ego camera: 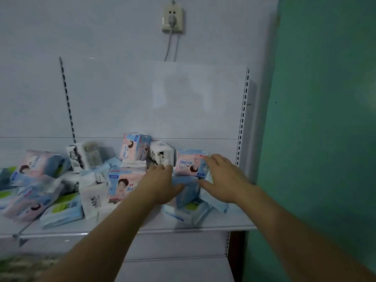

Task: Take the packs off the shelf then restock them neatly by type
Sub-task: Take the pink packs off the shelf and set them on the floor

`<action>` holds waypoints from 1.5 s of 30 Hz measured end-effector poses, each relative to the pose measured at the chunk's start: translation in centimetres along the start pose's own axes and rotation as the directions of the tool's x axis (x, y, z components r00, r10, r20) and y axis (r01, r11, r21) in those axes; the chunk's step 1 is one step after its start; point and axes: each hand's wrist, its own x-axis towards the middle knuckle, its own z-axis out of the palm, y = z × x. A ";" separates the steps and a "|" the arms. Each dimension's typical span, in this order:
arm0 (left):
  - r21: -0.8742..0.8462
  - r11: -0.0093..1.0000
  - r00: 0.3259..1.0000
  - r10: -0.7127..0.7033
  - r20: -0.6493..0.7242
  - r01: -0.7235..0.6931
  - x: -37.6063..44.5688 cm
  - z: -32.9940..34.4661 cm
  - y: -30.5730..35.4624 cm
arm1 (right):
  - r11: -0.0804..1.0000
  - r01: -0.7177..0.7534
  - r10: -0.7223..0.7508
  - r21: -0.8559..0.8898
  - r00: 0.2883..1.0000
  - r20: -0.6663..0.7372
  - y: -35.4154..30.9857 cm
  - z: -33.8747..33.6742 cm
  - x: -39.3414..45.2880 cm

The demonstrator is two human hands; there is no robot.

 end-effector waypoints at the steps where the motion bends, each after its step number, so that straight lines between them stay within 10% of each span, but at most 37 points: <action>1: 0.009 1.000 1.000 -0.011 0.027 0.011 0.9 0.4 0.0 | 1.000 0.013 -0.013 0.006 1.000 0.003 0.5 0.5 1.2; 20: -0.062 0.997 0.892 -0.015 0.452 0.048 7.6 2.0 0.4 | 0.989 0.137 -0.142 0.048 0.983 0.116 3.2 5.1 12.7; 36: -0.073 0.996 0.996 0.053 0.071 -0.048 6.8 -0.8 -0.8 | 0.996 0.009 -0.014 -0.094 0.999 -0.050 5.2 0.7 8.3; 45: -0.095 0.984 0.986 0.147 -0.077 -0.154 4.2 -3.5 -0.2 | 0.968 0.217 -0.224 -0.124 0.974 -0.045 3.9 -0.6 7.1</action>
